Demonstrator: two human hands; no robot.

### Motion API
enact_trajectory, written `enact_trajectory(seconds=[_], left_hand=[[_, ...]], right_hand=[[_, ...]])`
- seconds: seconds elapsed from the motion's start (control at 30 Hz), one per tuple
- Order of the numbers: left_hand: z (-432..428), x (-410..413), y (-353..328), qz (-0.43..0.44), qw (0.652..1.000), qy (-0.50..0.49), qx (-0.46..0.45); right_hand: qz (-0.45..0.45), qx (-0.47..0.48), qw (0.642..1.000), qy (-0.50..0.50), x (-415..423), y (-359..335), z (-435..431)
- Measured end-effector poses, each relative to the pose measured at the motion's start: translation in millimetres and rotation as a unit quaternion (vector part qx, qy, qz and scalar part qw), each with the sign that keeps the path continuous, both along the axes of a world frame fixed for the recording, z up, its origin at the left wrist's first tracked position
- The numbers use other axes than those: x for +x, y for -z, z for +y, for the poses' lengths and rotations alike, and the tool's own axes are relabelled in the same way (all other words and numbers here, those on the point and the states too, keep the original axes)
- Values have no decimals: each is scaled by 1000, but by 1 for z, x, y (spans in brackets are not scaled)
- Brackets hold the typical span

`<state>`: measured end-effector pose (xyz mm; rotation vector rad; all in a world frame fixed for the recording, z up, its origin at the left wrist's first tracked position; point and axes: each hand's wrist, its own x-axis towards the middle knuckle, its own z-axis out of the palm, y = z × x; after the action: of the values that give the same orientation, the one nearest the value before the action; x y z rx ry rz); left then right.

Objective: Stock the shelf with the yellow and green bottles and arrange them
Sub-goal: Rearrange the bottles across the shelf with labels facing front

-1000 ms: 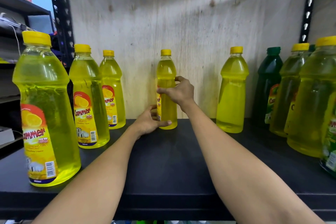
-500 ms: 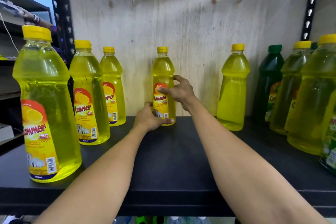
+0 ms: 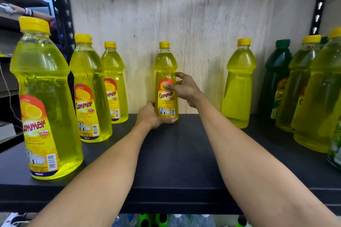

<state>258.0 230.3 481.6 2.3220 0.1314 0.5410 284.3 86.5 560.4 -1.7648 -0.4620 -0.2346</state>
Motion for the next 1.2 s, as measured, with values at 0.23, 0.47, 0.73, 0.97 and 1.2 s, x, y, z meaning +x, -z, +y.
enact_trajectory(seconds=[0.23,0.47,0.73,0.97,1.2], left_hand=[[-3,-3,-1,5,999,4,31],[-20,-17,-8,-141,984,-79,70],[-85,-39,-19,-359,912,127,154],[-170,-19,-18,-109,979,170,-5],[-207,-2,-10,-2,981,190,-35]], right_hand=[[-21,-15,1000,-2,-5,1,0],[-173,-130,963,162,-30,-10,-16],[-438,-33,780,446,-73,-12,-110],[-189,97,888,408,-56,16,-158],[-113,63,940,317,-41,24,-166]])
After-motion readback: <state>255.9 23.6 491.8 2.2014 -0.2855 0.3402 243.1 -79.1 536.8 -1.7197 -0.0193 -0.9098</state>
